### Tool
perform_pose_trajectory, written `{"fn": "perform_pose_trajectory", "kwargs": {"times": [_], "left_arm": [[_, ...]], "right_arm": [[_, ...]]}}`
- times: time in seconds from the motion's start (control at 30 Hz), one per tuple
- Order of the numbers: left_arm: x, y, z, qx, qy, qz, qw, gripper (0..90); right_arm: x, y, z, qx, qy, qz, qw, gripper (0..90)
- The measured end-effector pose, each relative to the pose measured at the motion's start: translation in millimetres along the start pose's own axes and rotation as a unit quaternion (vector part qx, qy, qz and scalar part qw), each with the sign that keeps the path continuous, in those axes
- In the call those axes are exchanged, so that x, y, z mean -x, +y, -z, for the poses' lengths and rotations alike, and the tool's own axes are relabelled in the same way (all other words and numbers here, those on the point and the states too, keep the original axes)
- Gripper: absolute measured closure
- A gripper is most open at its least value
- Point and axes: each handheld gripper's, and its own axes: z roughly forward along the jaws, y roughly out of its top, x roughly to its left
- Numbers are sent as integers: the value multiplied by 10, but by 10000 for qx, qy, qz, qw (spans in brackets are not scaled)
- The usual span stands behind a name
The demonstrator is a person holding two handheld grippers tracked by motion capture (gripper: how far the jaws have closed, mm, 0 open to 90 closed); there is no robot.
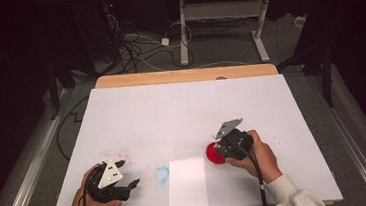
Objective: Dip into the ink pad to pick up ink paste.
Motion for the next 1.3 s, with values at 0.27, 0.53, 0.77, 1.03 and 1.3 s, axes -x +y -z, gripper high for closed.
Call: {"fn": "perform_pose_trajectory", "kwargs": {"times": [0.27,0.53,0.77,1.03,1.3], "left_arm": [[-2,-5,9,-12,23,0,10000,230],[-2,0,-1,-18,0,10,10000,229],[-4,-1,-4,-17,-9,10,10000,229],[6,2,-15,-38,-27,-20,10000,230],[10,0,-29,-87,-21,-42,10000,229]], "right_arm": [[7,83,381,548,-101,-2,9984,761],[-28,119,557,751,-151,65,9970,761],[-51,127,558,786,-181,81,9967,761],[-43,71,207,275,-172,128,9994,761],[0,-16,-149,-166,-23,69,9998,761]]}}
